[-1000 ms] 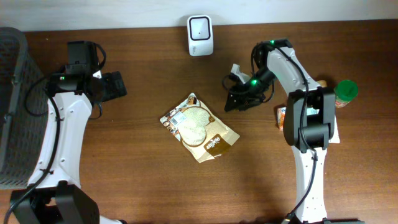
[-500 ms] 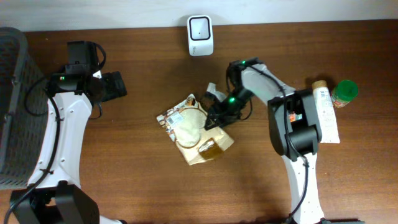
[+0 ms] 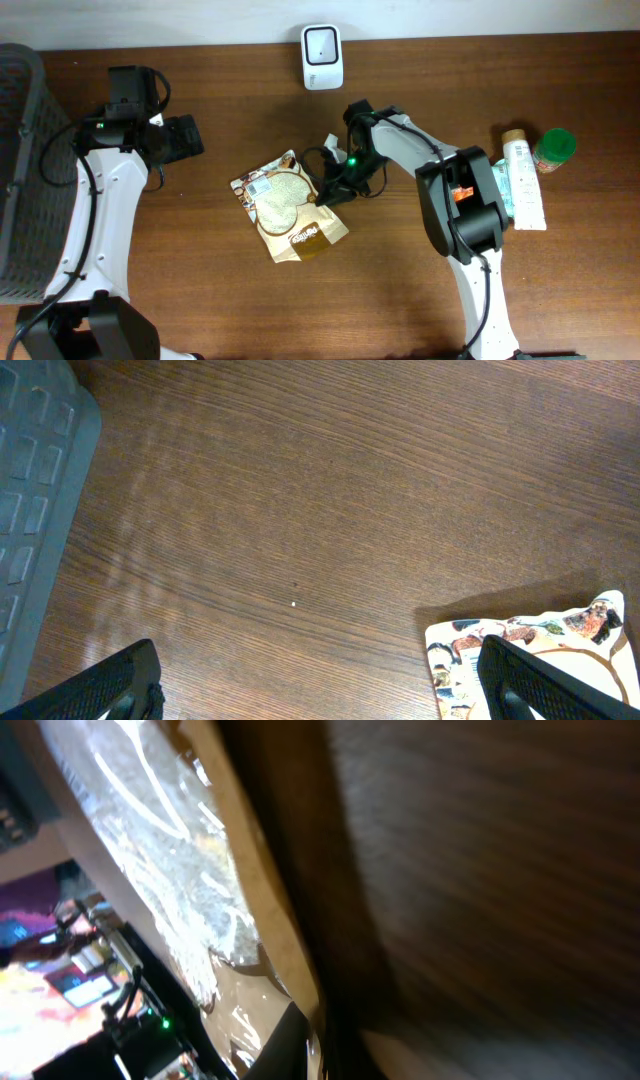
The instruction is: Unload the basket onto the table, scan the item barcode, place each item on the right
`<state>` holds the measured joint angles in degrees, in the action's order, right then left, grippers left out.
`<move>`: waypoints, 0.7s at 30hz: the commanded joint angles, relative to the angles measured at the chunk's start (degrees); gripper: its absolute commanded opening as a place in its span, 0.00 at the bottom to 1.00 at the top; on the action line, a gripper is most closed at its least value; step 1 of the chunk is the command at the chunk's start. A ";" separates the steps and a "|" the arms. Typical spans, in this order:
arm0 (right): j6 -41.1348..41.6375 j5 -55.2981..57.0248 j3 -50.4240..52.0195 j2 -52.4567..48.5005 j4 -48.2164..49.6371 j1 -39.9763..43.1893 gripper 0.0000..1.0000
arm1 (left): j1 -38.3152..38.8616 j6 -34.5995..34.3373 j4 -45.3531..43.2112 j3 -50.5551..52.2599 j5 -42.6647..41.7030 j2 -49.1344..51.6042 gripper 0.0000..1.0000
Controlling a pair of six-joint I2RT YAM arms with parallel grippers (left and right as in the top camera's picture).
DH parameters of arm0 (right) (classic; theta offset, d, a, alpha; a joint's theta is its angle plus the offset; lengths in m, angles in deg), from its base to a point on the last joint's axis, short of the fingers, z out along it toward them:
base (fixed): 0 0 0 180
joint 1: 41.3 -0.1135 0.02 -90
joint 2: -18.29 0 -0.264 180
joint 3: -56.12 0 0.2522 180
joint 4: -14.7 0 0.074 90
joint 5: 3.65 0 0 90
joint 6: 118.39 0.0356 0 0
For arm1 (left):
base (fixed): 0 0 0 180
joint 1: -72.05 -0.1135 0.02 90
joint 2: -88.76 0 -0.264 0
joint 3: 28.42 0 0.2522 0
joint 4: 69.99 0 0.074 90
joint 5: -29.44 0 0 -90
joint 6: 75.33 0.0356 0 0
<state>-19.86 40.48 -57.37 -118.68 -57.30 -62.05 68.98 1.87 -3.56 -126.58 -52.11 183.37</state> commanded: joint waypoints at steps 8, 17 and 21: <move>0.39 15.37 0.83 10.51 -4.17 10.64 0.05 | -0.09 1.11 -0.11 -0.79 0.42 -0.22 0.99; -14.38 10.64 -1.95 10.62 -4.90 -0.22 0.12 | -0.09 1.11 -0.11 -0.79 0.42 -0.22 0.99; -12.57 16.85 -10.86 10.62 -7.02 -5.68 0.13 | -0.09 1.11 -0.11 -0.79 0.42 -0.22 0.99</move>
<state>-32.36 53.05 -60.78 -109.28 -63.03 -64.83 68.98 1.89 -3.56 -126.58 -52.11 183.37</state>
